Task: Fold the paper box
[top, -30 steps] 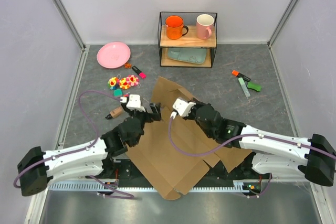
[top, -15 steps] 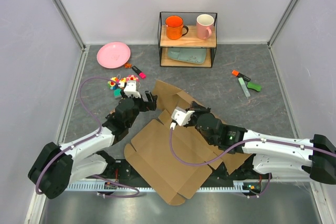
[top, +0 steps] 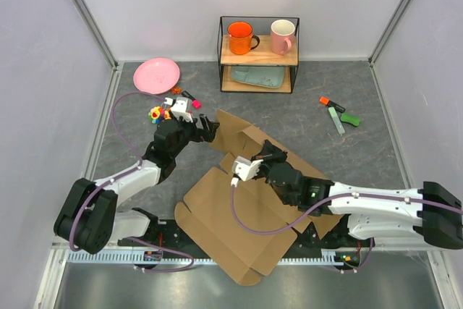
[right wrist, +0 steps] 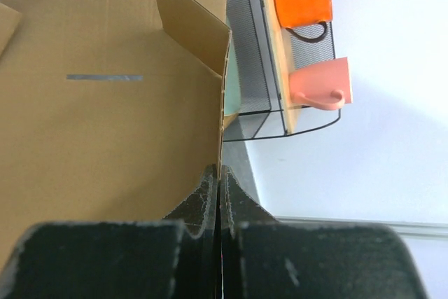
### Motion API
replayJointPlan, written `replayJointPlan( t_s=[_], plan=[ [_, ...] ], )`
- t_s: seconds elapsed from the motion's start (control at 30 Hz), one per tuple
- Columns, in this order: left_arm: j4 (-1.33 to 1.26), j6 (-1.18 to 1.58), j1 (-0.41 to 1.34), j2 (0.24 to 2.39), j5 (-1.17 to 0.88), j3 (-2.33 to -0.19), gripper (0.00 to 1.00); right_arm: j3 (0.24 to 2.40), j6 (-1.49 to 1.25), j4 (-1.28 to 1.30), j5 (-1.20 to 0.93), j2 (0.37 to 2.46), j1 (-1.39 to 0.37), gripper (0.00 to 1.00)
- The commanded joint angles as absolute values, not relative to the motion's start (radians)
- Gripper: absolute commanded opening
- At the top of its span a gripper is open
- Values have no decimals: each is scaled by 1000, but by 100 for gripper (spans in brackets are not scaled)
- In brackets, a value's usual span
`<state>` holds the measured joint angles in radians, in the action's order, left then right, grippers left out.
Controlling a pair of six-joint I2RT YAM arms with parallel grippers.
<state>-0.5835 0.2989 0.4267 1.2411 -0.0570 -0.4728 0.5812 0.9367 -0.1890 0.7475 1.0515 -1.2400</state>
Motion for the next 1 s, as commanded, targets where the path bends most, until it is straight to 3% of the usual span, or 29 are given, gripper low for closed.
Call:
replayJointPlan(
  t_s=[0.0, 0.37, 0.57, 0.73, 0.97],
  plan=[
    [-655, 288, 410, 1253, -89, -520, 100, 613, 1124, -374, 836, 1138, -1246, 0],
    [-663, 321, 405, 1170, 23, -488, 100, 686, 1210, -537, 822, 1281, -1281, 0],
    [-655, 393, 405, 1146, 86, -456, 100, 649, 982, -479, 891, 1293, -1342, 0],
    [-667, 460, 405, 1128, 86, -414, 99, 663, 688, -269, 859, 1261, -1348, 0],
    [-644, 433, 405, 1078, 94, -402, 99, 614, 606, -250, 865, 1206, -1356, 0]
  ],
)
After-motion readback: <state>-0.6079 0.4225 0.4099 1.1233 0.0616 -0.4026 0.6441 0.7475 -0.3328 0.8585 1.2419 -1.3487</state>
